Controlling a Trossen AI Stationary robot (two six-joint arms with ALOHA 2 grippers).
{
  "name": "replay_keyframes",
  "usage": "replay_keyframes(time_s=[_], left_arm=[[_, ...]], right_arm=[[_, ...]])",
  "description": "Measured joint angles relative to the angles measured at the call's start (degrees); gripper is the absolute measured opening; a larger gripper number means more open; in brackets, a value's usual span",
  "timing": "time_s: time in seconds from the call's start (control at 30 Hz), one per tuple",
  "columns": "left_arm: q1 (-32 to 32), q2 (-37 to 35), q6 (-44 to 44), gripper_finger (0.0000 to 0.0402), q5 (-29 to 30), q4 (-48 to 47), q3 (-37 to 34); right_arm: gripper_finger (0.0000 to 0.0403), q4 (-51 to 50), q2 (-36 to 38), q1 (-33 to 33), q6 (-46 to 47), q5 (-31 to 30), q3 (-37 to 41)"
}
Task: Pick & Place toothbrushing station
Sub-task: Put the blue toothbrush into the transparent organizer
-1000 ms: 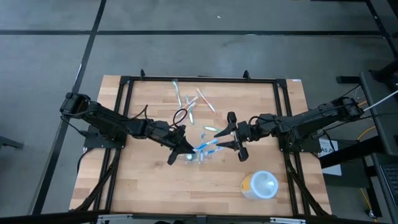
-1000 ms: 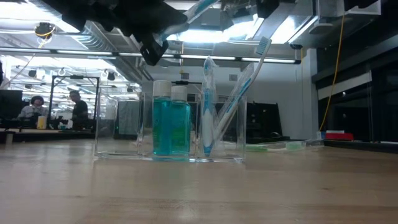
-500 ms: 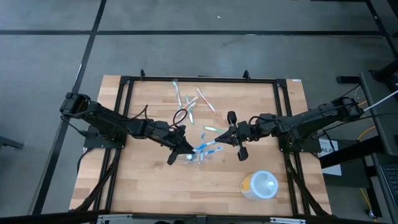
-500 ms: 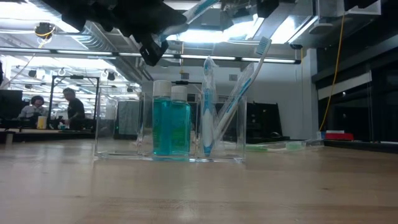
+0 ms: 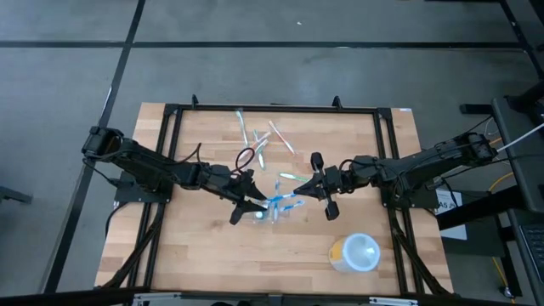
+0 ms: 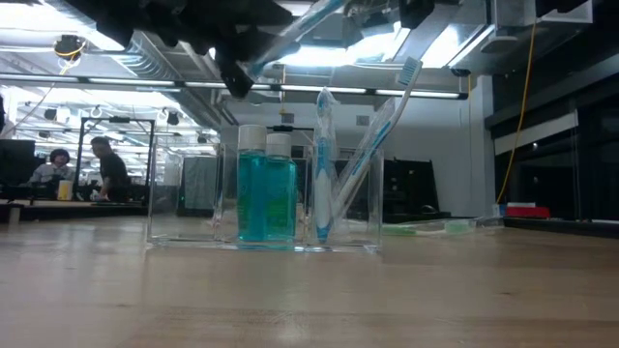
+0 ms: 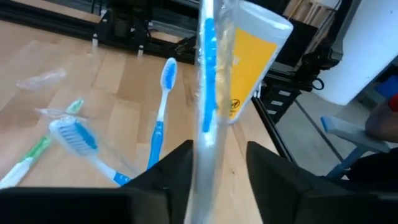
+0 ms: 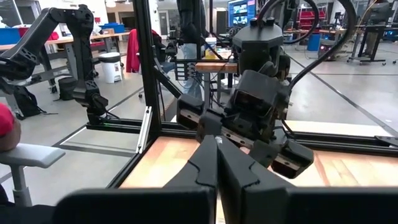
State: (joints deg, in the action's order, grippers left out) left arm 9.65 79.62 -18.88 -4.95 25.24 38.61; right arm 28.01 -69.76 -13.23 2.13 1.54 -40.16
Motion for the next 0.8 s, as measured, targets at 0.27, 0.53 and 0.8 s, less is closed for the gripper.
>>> replay_keyframes(time_s=[0.27,0.53,0.8], left_arm=[[0.3,-3.3,1.3,0.0201,-0.7,0.2,0.0],[2.8,-12.2,4.8,0.0200,0.9,-5.1,0.0],[10.6,-22.3,6.8,0.0193,7.5,-15.6,0.0]], right_arm=[[0.0001,-0.6,0.0,0.0,0.0,0.0,0.0],[0.0001,-0.7,0.0,-0.5,0.1,0.4,0.0],[0.0000,-15.8,-0.6,-2.4,0.0,-5.6,-5.1]])
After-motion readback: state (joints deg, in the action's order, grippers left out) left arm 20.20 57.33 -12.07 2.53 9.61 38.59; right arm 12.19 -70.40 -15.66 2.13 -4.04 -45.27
